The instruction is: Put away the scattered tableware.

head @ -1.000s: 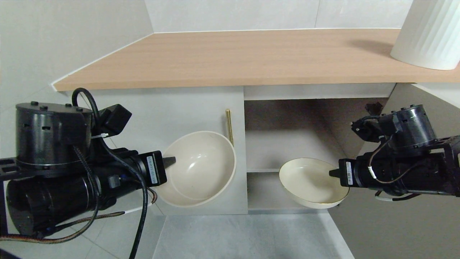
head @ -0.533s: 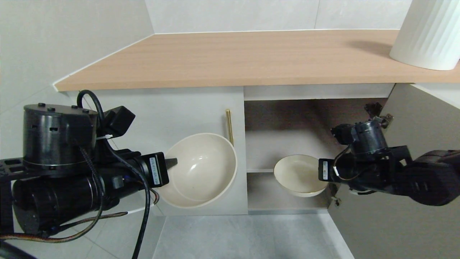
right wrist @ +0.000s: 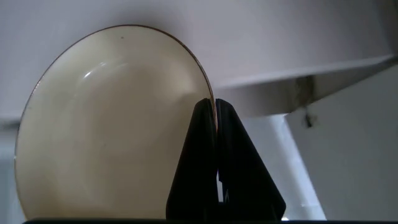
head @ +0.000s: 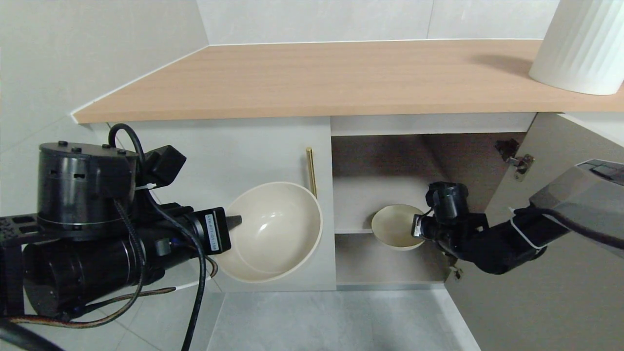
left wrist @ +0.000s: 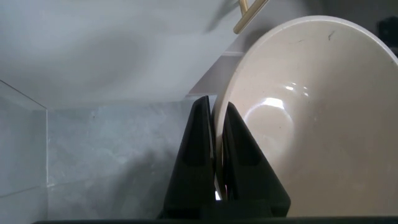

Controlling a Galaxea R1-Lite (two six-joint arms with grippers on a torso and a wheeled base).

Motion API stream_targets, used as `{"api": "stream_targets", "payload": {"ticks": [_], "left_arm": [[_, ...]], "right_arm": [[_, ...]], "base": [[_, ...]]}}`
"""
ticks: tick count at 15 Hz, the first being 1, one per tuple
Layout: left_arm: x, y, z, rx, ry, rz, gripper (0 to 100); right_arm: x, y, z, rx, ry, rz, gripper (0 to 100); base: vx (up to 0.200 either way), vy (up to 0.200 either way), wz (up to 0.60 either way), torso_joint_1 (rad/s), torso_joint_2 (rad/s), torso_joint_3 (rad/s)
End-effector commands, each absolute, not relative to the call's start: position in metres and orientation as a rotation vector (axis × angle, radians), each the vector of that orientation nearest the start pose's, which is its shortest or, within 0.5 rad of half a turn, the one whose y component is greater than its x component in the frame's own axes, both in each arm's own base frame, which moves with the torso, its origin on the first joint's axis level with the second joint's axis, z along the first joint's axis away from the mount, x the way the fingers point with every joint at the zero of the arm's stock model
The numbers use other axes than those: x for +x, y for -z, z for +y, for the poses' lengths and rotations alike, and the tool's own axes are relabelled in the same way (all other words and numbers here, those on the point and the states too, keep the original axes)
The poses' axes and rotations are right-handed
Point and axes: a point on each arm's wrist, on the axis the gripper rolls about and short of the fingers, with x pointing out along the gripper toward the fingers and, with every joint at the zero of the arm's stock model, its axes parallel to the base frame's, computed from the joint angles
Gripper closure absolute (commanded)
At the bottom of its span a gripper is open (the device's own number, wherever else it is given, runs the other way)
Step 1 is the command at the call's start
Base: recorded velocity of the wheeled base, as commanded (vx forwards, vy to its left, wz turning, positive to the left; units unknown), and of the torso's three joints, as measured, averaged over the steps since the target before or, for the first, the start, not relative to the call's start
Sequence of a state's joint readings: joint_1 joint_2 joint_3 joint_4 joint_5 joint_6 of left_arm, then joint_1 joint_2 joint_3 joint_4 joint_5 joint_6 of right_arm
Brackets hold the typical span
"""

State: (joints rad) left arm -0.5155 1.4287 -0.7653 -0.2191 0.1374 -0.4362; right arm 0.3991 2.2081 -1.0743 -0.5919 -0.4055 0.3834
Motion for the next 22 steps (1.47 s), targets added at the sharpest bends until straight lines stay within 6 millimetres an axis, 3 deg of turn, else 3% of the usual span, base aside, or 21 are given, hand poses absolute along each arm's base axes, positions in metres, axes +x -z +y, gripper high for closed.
{"api": "stream_targets", "payload": {"ticks": [1,12,22], "left_arm": [[0.206,-0.203,-0.113,-0.280,0.270,0.501,100],[0.208,-0.202,-0.114,-0.279,0.265,0.506,100],[0.209,-0.201,-0.114,-0.277,0.265,0.507,100]], "right_arm": [[0.399,-0.041,0.148,0.160,0.137,0.501,100],[0.446,-0.034,0.149,0.193,0.224,0.402,100],[0.462,-0.038,0.144,0.240,0.279,0.344,100]], "base": [[0.000,0.000,0.00,0.000,0.00,0.000],[0.000,0.000,0.00,0.000,0.00,0.000],[0.000,0.000,0.00,0.000,0.00,0.000]]}}
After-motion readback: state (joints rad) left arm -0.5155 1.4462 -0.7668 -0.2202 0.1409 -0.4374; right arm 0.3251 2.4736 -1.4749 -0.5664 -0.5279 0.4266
